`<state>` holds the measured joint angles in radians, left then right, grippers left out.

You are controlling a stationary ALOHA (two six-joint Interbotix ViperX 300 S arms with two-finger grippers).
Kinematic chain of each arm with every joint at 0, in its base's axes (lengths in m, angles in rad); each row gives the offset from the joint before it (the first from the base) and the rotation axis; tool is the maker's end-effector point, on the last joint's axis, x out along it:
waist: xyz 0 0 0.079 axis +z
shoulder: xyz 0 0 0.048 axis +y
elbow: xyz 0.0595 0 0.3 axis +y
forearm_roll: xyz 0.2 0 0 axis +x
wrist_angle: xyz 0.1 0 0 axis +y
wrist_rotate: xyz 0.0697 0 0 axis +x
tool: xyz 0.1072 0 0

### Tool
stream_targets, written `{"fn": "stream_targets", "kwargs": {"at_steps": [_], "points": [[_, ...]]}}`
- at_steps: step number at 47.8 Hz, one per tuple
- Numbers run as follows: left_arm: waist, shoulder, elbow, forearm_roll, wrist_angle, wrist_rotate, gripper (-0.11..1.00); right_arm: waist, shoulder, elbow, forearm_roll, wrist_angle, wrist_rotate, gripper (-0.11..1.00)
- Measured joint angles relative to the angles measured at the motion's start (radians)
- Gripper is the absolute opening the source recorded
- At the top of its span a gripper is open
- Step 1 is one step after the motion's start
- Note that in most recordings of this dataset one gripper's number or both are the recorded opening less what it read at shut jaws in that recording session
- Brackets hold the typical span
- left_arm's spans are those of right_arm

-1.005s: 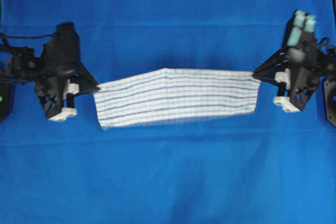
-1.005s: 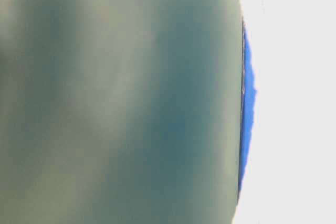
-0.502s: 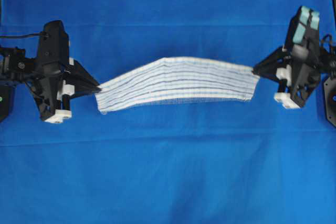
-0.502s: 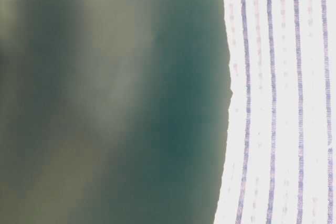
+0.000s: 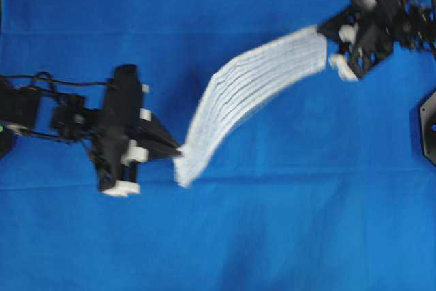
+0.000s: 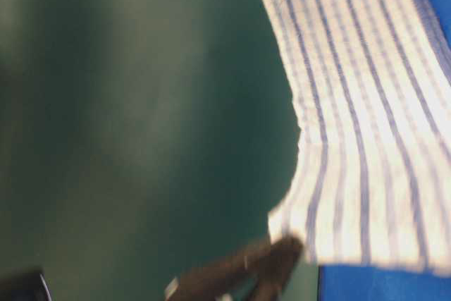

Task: Fold the blue towel.
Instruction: 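Lift the strip and swing the left gripper's end toward the right gripper, then lay the strip down vertically and open both grippers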

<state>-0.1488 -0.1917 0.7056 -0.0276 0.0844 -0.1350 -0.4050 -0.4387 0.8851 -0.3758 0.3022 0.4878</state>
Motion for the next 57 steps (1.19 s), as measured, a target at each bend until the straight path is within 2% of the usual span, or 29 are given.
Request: {"fn": "stream_targets", "kwargs": {"at_steps": [21,31,40,57], "points": [[-0.021,0.267,-0.298,0.002,-0.005,0.012,0.02,-0.104,0.225,-0.204,-0.133,-0.046,-0.005,0.05],[-0.021,0.339,-0.393,0.002,-0.005,0.058,0.02,-0.121,0.270,-0.264,-0.164,-0.049,-0.006,0.05],[-0.017,0.397,-0.457,0.002,-0.006,0.087,0.02,-0.143,0.270,-0.262,-0.172,-0.046,-0.008,0.05],[0.011,0.528,-0.598,0.003,-0.055,0.149,0.02,-0.195,0.176,-0.166,-0.173,-0.041,-0.006,0.05]]}}
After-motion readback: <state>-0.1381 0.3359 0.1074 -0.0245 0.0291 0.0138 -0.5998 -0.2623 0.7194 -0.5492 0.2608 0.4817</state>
